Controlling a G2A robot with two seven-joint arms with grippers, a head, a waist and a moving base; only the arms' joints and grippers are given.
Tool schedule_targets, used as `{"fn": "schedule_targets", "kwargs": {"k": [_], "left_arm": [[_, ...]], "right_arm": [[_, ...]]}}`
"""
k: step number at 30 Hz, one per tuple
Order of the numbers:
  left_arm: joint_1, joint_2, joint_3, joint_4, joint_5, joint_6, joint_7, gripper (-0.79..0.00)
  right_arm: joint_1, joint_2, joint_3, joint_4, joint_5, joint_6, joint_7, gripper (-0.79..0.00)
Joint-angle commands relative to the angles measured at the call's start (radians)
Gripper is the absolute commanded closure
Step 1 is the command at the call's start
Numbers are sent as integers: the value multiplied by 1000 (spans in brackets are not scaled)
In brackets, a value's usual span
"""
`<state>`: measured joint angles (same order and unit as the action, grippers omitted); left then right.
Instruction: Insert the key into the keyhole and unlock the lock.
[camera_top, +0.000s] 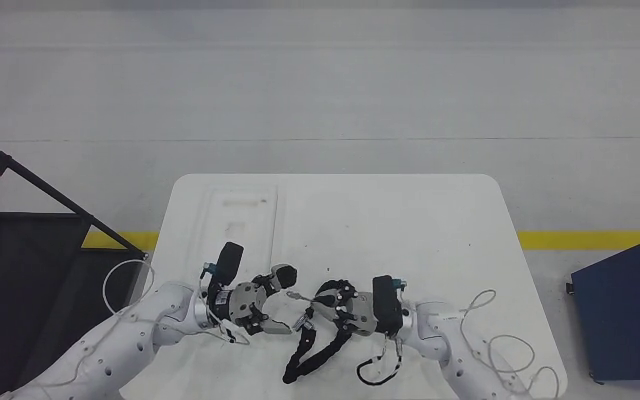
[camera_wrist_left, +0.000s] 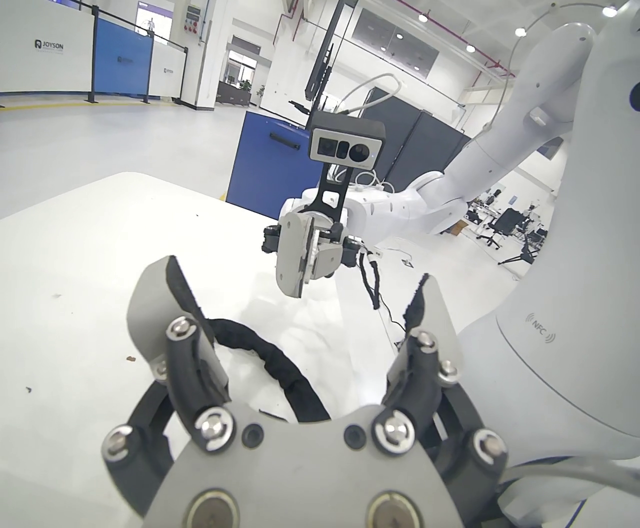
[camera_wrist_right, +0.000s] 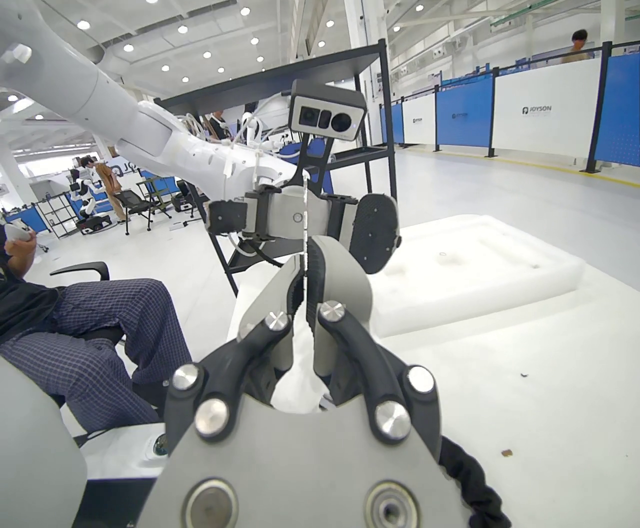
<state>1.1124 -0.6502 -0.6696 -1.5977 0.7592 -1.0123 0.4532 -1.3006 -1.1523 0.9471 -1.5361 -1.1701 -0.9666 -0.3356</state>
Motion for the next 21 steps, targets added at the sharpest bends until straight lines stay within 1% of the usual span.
{"fn": "schedule_targets", "kwargs": {"k": [1, 5, 11, 14, 15, 17, 18, 19, 21], "left_arm": [[3, 2, -1, -7, 15, 0, -2, -785], [4, 8, 0, -21, 71, 0, -14, -785], [7, 16, -3, -12, 98, 0, -17, -785], [5, 17, -1, -15, 106, 0, -24, -603], [4, 17, 0, -17, 110, 0, -26, -514], [3, 16, 1, -18, 114, 0, -29, -505], [2, 16, 3, -19, 116, 0, -32, -453], [1, 15, 4, -20, 115, 0, -31, -443], [-1, 15, 7, -20, 117, 0, -33, -391]], "right_arm": [[0, 6, 14, -4, 3, -17, 38, 0], [-1, 19, 44, -19, 29, -46, 124, 0], [7, 53, 28, -80, 96, -46, 283, 0], [18, 74, 13, -105, 148, -46, 357, 0], [22, 80, 7, -111, 166, -46, 378, 0], [30, 93, -7, -124, 200, -46, 415, 0], [35, 98, -13, -129, 217, -46, 429, 0], [40, 103, -18, -134, 232, -46, 440, 0], [49, 111, -27, -138, 255, -46, 455, 0]]}}
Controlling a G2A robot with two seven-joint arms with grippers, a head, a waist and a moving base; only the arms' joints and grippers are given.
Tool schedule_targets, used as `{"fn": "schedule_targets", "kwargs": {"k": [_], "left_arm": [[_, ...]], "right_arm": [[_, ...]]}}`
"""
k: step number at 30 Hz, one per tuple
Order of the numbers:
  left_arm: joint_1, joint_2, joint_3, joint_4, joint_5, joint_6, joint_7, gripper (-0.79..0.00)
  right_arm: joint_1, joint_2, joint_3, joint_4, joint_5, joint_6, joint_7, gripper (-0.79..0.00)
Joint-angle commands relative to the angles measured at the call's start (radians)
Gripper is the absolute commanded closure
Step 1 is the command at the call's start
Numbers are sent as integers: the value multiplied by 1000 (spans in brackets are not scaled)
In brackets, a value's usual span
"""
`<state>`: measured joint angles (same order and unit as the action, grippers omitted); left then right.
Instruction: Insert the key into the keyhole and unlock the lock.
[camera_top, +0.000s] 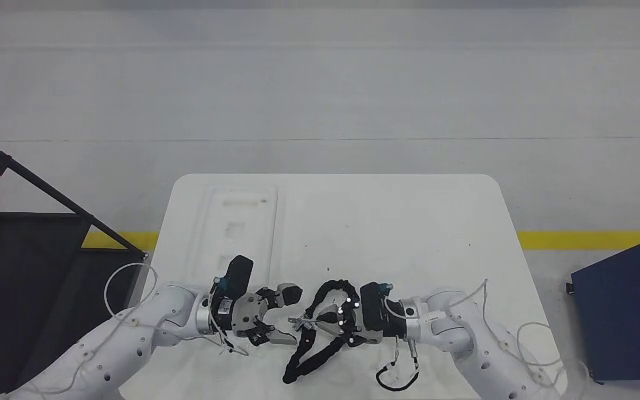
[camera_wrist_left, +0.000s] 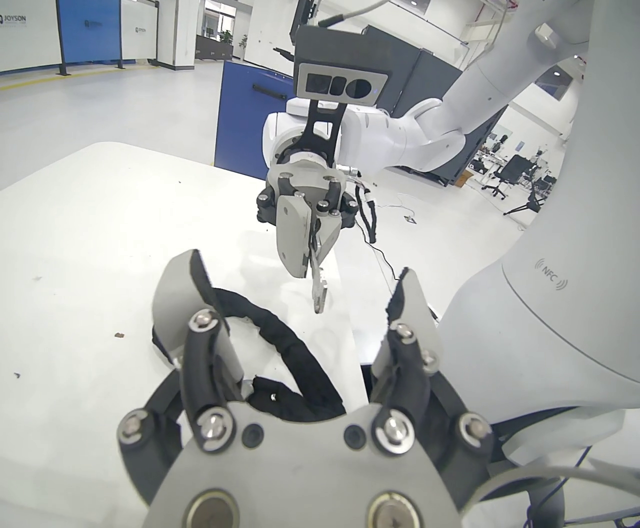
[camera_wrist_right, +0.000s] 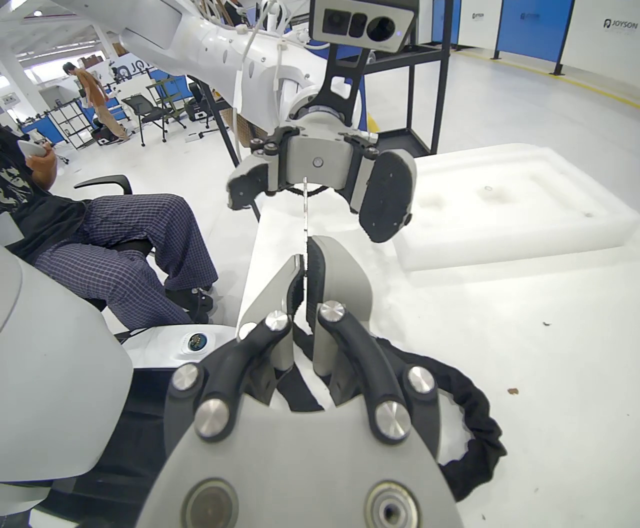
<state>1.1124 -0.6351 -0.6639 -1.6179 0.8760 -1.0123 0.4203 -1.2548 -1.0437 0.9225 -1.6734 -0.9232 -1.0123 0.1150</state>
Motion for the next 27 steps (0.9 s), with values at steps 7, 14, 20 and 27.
{"fn": "schedule_targets", "kwargs": {"k": [7, 14, 20, 27], "left_arm": [[-9, 0, 12, 0, 8, 0, 1, -336], [-16, 0, 30, 0, 23, 0, 7, -256], [-26, 1, 44, -5, 51, 0, 23, 0], [-33, 6, 61, -10, 97, 0, 55, 0]], "right_arm": [[31, 22, -37, -4, 46, 0, 18, 0], [50, 37, -64, -3, 54, 0, 14, 0], [63, 48, -80, -5, 53, 0, 3, 0], [76, 59, -93, -2, 53, 0, -2, 0]]}}
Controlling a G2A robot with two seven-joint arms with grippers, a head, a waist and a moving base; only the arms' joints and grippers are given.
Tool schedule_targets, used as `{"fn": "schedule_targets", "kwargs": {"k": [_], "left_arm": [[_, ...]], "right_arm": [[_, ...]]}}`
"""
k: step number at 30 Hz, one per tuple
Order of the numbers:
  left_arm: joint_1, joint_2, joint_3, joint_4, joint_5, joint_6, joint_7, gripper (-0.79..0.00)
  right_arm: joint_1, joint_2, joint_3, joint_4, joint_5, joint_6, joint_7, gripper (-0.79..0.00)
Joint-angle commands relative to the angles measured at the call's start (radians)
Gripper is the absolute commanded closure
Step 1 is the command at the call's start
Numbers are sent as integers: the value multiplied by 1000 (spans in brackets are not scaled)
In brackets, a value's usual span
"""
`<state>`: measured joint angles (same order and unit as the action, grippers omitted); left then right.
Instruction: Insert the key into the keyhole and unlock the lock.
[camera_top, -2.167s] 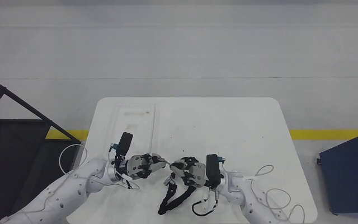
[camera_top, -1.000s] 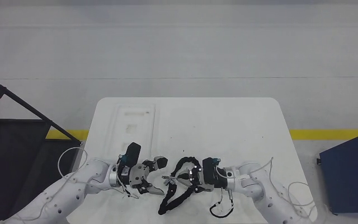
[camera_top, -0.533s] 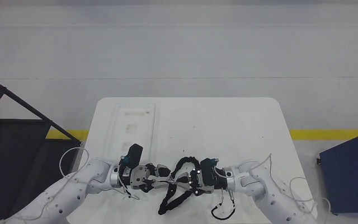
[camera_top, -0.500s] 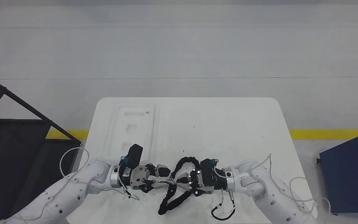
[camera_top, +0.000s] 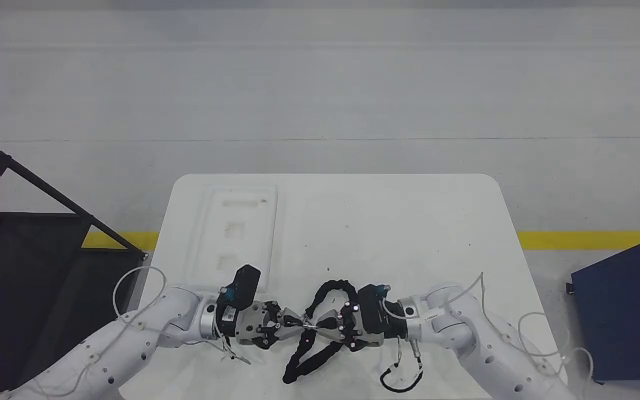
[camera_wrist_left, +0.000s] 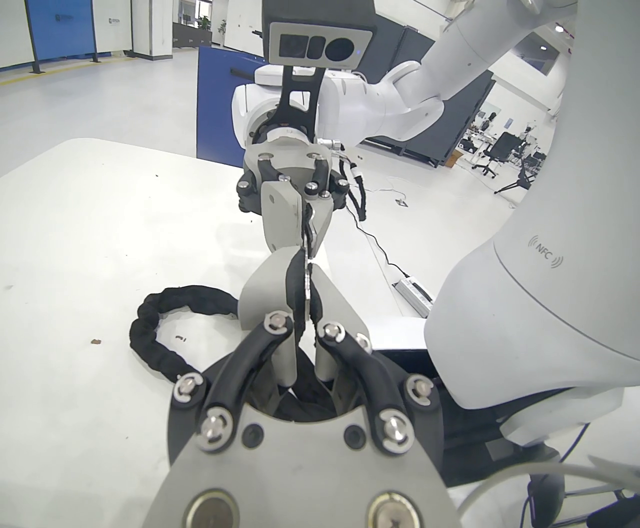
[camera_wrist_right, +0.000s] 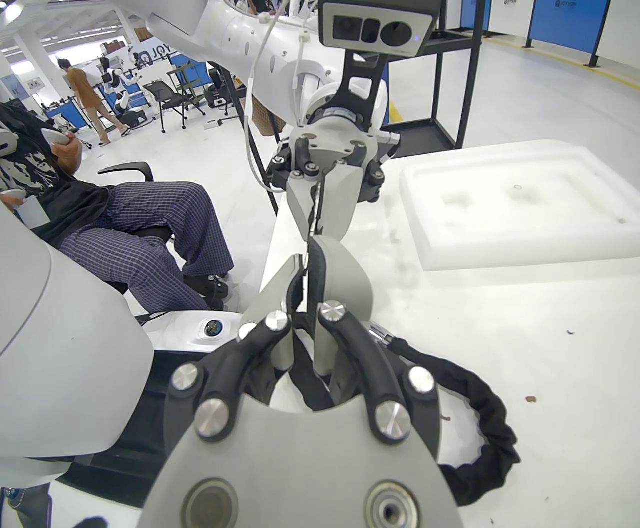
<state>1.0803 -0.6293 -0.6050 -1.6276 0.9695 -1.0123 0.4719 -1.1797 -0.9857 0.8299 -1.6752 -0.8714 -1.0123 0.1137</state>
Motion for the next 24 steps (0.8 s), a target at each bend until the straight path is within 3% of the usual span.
{"fn": "schedule_targets", "kwargs": {"k": [1, 12, 14, 19, 24], "left_arm": [[-3, 1, 5, -1, 9, 0, 5, 0], [-20, 3, 27, 22, 4, 0, 43, 0], [-22, 3, 27, 26, -3, 0, 49, 0], [-24, 6, 8, 43, -4, 0, 68, 0], [15, 25, -63, 91, 23, 65, 100, 0]], "right_arm": [[3, 3, -2, -1, 1, 0, -2, 0], [2, 20, -10, 1, 12, 0, -22, 0], [-2, 20, -1, 20, 15, 29, -14, -785], [-4, 16, 21, 10, -19, 104, -38, -785], [-21, 14, 49, -55, -328, 261, -130, -785]]}}
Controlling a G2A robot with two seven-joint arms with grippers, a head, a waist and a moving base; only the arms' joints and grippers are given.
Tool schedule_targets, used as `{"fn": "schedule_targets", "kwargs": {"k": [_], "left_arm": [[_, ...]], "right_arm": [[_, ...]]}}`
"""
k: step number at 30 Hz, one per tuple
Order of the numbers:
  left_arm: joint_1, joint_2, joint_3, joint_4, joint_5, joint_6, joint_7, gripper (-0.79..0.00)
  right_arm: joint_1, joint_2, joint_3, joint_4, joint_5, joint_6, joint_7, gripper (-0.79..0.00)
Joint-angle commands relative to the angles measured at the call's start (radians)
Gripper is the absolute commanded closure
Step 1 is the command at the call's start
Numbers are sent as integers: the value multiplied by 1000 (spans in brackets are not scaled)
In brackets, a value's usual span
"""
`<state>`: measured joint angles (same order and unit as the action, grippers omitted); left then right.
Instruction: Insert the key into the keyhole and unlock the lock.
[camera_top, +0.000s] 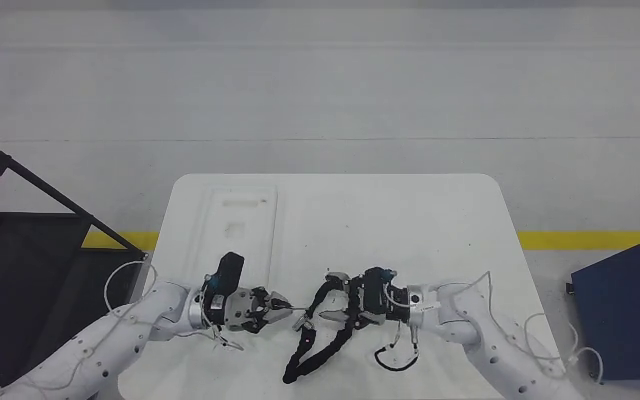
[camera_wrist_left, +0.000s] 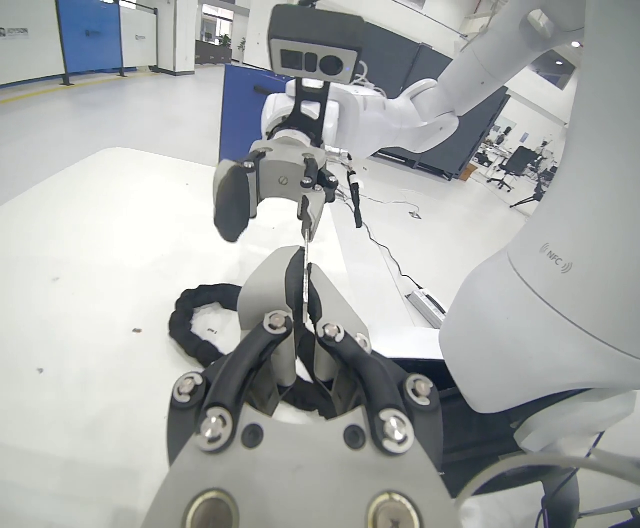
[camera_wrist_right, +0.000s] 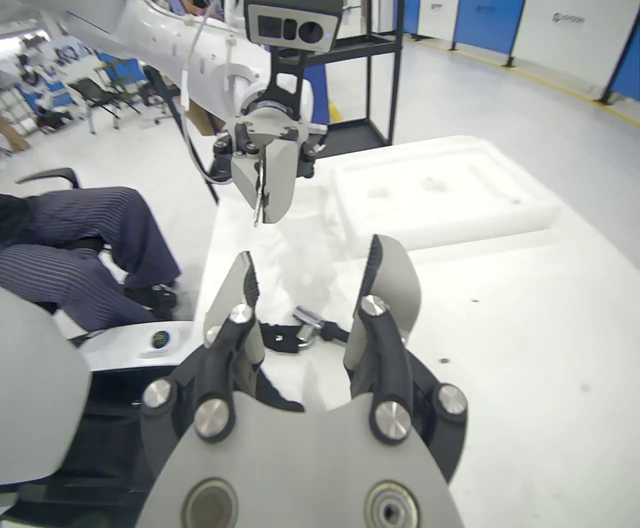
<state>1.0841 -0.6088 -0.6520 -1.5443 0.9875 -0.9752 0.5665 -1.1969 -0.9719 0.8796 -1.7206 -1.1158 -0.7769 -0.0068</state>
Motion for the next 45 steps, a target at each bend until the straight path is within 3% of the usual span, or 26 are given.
{"fn": "schedule_targets", "kwargs": {"k": [1, 6, 12, 19, 20, 21, 24, 26, 28, 36, 45], "left_arm": [[30, 12, -34, 11, 5, 50, 20, 0], [156, 65, -159, 57, 11, 94, 185, 0], [355, 137, -315, 81, 81, 141, 413, 0], [517, 187, -430, -23, 143, 190, 468, 0], [529, 191, -440, -39, 152, 187, 466, 0], [539, 194, -450, -49, 160, 184, 463, 0], [565, 198, -471, -71, 171, 178, 456, 0], [577, 199, -480, -76, 169, 173, 452, 0], [584, 198, -487, -77, 159, 168, 446, 0], [595, 190, -508, -80, 150, 148, 427, 0], [598, 177, -519, -77, 143, 126, 405, 0]], "right_arm": [[-9, 1, -6, -19, -152, 43, -20, -785], [-3, -11, -60, -30, -315, 80, -59, -785], [113, -58, -173, -15, -400, 76, -3, -785], [301, -122, -303, 35, -518, -62, 196, -785], [328, -131, -318, 42, -524, -94, 232, -785], [348, -141, -328, 53, -514, -115, 260, -680], [396, -165, -354, 83, -463, -189, 364, -591], [418, -179, -369, 94, -419, -226, 425, -443], [433, -193, -386, 102, -393, -235, 470, -348], [492, -250, -461, 187, -389, -234, 540, -308], [533, -297, -511, 260, -451, -235, 525, -323]]}}
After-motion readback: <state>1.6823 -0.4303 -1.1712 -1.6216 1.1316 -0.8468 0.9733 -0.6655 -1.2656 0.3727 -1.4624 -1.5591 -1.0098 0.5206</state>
